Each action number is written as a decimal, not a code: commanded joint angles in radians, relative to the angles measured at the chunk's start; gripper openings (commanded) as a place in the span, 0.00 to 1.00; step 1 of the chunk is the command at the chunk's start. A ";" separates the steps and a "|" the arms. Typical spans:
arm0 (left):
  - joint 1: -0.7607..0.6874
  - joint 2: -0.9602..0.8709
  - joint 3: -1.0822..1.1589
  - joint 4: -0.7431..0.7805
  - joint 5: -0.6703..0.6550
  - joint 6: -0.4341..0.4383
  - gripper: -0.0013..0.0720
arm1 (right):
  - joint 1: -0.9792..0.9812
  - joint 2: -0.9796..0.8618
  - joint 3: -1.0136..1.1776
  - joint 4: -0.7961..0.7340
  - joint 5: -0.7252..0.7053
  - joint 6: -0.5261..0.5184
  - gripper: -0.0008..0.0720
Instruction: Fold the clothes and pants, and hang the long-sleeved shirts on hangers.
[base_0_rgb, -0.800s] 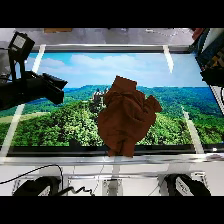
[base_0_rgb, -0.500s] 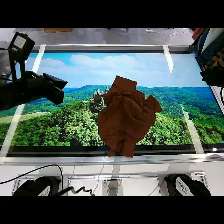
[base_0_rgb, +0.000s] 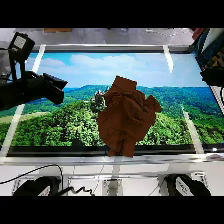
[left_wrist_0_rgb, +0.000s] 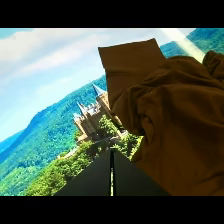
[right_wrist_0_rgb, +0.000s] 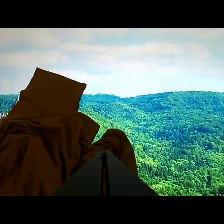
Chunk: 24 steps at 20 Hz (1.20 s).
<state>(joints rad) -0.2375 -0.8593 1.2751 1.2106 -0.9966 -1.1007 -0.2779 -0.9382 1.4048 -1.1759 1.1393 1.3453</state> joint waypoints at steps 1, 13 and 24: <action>0.000 0.000 0.000 -0.046 0.005 0.000 0.04 | 0.000 0.000 0.000 0.001 -0.005 0.000 0.03; 0.000 -0.064 -0.229 -0.050 -0.168 -0.090 0.04 | 0.000 -0.004 -0.138 -0.087 0.118 -0.024 0.03; 0.010 -0.483 -0.265 -0.177 0.095 -0.105 0.04 | 0.000 -0.004 -0.421 -0.088 0.078 -0.080 0.03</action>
<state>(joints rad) -0.2295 -1.2079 1.0138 1.1122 -0.9421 -1.2011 -0.2779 -0.9424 1.0157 -1.2633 1.2392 1.2915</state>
